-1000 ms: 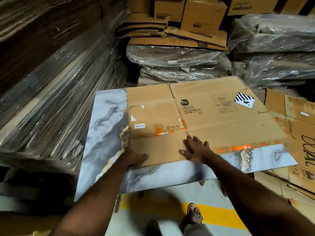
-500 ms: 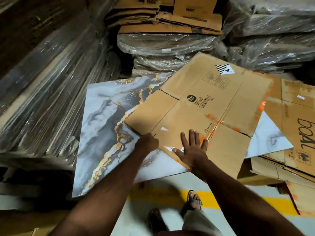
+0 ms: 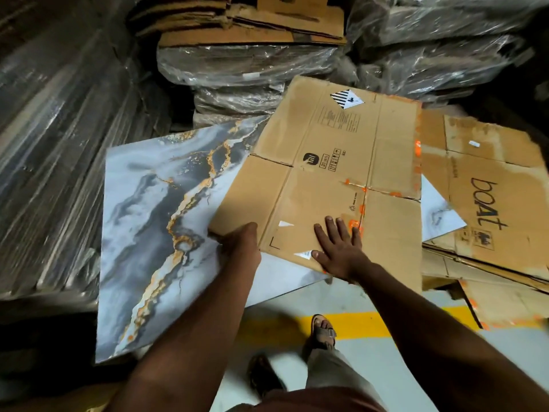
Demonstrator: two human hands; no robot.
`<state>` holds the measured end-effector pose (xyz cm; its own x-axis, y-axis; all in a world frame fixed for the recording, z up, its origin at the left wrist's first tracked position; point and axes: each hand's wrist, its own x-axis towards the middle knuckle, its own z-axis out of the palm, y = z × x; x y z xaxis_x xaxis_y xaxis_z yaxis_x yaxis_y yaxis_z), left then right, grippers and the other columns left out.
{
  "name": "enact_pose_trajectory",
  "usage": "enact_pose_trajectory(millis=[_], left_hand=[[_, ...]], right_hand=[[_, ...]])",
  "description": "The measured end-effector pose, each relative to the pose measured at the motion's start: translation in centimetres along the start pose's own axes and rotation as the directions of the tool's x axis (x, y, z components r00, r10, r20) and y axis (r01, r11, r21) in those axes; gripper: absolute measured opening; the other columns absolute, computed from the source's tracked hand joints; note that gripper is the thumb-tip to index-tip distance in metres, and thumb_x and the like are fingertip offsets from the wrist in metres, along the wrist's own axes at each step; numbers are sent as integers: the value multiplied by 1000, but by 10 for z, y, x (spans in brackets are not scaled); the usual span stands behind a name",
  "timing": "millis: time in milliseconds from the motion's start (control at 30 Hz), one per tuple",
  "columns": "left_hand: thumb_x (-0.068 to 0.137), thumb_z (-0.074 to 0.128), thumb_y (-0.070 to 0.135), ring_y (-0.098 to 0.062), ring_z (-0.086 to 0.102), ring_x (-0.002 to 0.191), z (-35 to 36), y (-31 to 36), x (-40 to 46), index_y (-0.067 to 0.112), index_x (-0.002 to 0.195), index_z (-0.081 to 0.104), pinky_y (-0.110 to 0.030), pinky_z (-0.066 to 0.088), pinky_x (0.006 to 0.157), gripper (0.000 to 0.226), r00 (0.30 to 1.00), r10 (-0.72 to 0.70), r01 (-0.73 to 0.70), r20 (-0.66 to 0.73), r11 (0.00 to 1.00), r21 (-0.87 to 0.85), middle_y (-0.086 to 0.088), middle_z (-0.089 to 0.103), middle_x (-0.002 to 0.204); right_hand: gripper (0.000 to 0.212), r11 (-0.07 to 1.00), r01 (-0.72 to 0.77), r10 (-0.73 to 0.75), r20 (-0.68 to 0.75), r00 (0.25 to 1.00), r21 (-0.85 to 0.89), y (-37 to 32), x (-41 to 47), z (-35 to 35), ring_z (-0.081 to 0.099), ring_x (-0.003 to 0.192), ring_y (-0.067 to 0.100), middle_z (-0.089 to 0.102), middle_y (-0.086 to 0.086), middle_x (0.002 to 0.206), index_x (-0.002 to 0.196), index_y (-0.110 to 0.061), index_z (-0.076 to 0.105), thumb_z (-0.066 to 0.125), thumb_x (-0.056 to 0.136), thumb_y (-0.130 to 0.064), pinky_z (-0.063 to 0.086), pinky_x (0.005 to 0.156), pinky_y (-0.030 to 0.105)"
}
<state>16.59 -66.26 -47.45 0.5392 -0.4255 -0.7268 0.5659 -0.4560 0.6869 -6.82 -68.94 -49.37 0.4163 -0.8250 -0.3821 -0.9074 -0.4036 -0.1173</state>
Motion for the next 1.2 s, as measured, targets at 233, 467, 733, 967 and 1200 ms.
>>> enact_pose_trajectory(millis=[233,467,733,967,1200], left_hand=[[83,70,19,-22,65,92,0,17,-8,13,123,59,-29,54,70,42,957,32,49,289,962,-269,-5,67,114],[89,70,14,-19,65,103,-1,0,-16,15,126,59,-31,54,78,39,858,-42,152,512,973,-175,-6,67,123],[91,59,44,-28,65,108,63,-5,-71,16,135,52,-49,53,85,52,686,-78,203,724,975,-87,-13,63,131],[102,49,20,-24,66,85,122,25,-111,9,123,55,-45,54,73,25,699,36,10,714,998,-59,-11,67,97],[100,53,18,-25,67,84,151,24,-139,3,130,53,-41,57,63,34,718,40,0,695,998,-57,-17,67,107]], right_hand=[[121,977,121,-117,39,992,-173,3,-20,14,-21,147,41,-27,13,160,155,-23,-17,57,77,-76,-2,115,66],[84,982,132,-128,35,991,-134,34,-44,-25,5,151,34,-2,8,166,158,-24,3,55,93,-39,21,119,49],[67,962,171,-239,-358,903,-212,43,-61,-74,51,127,47,47,23,146,142,0,46,67,79,-10,45,101,54],[30,970,-19,-183,-783,595,-241,23,-86,-60,52,94,34,56,15,110,115,-11,54,55,85,-19,40,75,41],[56,852,45,402,-707,582,521,36,-88,-58,52,114,23,60,6,120,121,-14,60,40,97,-60,43,93,35]])
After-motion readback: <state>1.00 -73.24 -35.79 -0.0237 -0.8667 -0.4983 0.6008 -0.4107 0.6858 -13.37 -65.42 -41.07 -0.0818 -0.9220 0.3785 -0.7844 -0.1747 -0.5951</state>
